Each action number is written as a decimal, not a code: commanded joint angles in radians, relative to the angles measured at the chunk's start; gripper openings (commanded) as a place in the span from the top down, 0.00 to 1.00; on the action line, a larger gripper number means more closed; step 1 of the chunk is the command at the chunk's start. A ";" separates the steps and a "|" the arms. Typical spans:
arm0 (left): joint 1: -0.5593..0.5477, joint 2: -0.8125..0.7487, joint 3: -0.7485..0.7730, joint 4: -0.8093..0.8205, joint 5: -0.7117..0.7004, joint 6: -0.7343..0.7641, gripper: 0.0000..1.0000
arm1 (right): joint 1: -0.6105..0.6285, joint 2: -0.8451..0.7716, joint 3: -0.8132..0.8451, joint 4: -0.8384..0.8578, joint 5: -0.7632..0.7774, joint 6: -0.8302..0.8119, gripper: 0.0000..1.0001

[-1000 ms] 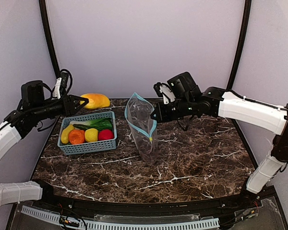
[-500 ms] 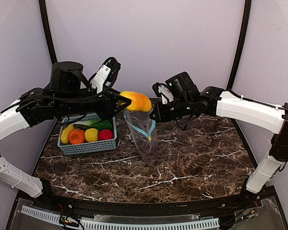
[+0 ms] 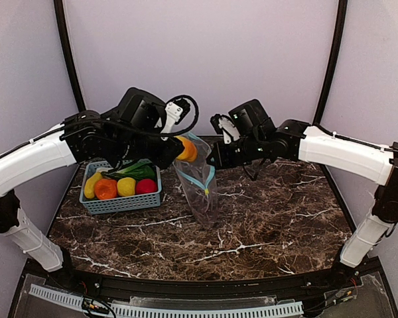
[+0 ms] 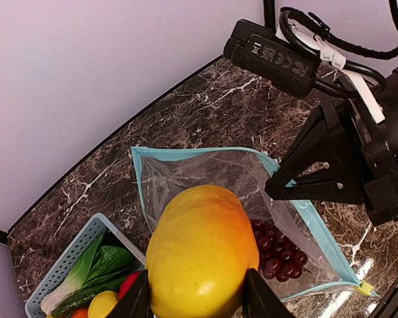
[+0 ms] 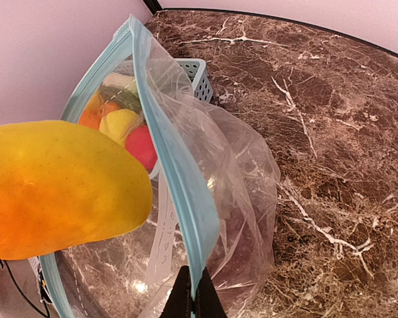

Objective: Place the food in the zip-top bag and seal the zipper
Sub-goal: Place the fake fruit in the zipper food storage bag, then pick up the fake vegetable from the bin.

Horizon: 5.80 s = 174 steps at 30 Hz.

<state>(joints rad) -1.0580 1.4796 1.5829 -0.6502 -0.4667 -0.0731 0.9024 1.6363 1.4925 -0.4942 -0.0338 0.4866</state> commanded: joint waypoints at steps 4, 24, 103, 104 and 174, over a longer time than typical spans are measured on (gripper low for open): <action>-0.004 0.149 0.147 -0.145 -0.051 -0.055 0.67 | 0.001 0.004 -0.015 0.040 -0.012 -0.005 1.00; -0.002 0.229 0.133 -0.084 0.017 -0.032 0.30 | 0.003 0.003 -0.023 0.049 -0.026 0.000 1.00; 0.824 0.403 -0.181 0.225 0.641 0.252 0.16 | 0.003 0.004 -0.014 0.045 -0.041 -0.018 1.00; 0.822 0.411 -0.180 0.228 0.638 0.257 0.15 | 0.003 0.001 -0.015 0.045 -0.041 -0.019 1.00; 0.772 -0.035 -0.426 0.544 0.603 0.248 0.99 | 0.004 0.026 0.014 0.016 -0.057 0.006 0.98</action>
<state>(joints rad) -0.2909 1.4994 1.1805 -0.1661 0.1261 0.2096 0.9024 1.6421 1.4757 -0.4717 -0.0788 0.4911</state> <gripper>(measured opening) 0.063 0.005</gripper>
